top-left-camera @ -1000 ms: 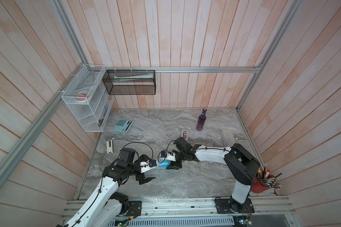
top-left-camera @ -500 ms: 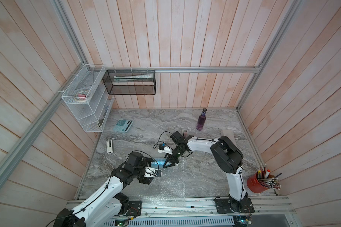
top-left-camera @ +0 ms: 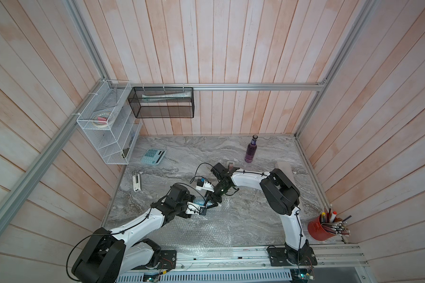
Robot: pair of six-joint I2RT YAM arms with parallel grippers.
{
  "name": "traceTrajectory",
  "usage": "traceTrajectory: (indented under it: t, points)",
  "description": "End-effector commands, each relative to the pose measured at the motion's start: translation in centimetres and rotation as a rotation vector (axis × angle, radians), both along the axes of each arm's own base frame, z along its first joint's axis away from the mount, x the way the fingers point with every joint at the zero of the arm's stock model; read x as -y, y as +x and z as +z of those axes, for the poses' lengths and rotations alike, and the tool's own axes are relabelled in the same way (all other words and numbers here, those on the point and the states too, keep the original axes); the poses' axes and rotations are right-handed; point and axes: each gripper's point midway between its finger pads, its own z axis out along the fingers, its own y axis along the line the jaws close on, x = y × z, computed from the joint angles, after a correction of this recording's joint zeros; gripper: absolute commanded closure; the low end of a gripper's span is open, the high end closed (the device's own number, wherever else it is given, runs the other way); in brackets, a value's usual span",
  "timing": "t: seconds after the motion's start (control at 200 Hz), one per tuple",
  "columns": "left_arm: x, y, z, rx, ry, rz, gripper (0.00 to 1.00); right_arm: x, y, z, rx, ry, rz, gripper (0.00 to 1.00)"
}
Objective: Wrap wine bottles in bubble wrap
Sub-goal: Wrap the wine bottle in bubble wrap.
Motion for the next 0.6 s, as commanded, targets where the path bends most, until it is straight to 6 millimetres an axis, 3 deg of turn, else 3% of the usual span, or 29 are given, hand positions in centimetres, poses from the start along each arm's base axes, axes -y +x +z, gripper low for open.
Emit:
traceTrajectory:
  t: [0.0,0.085,0.155,0.305,0.445,0.475,0.595]
  points:
    - [-0.9,1.4,0.3,0.053,0.062,0.032,0.34,-0.3,-1.1,0.9,-0.048,0.029,0.045,0.63]
    - [-0.7,1.5,0.4,0.034,0.056,0.044,0.38,-0.2,-1.1,0.9,-0.043,0.021,0.046,0.60]
    - [-0.2,0.8,0.7,-0.032,0.031,0.031,0.43,-0.1,-1.0,1.0,-0.029,0.016,0.048,0.52]
    - [0.4,-1.4,0.5,-0.197,-0.015,0.023,0.53,0.0,-0.3,3.0,0.069,0.059,0.024,0.34]
    - [0.0,-1.9,0.4,-0.305,-0.067,0.075,0.55,0.3,0.2,4.7,0.174,0.094,-0.003,0.27]
    - [0.0,-1.9,0.6,-0.318,-0.086,0.086,0.55,0.6,0.3,4.8,0.201,0.093,-0.012,0.18]
    - [0.3,-1.6,1.0,-0.388,-0.148,0.110,0.56,1.7,1.1,6.0,0.323,0.123,-0.076,0.16]
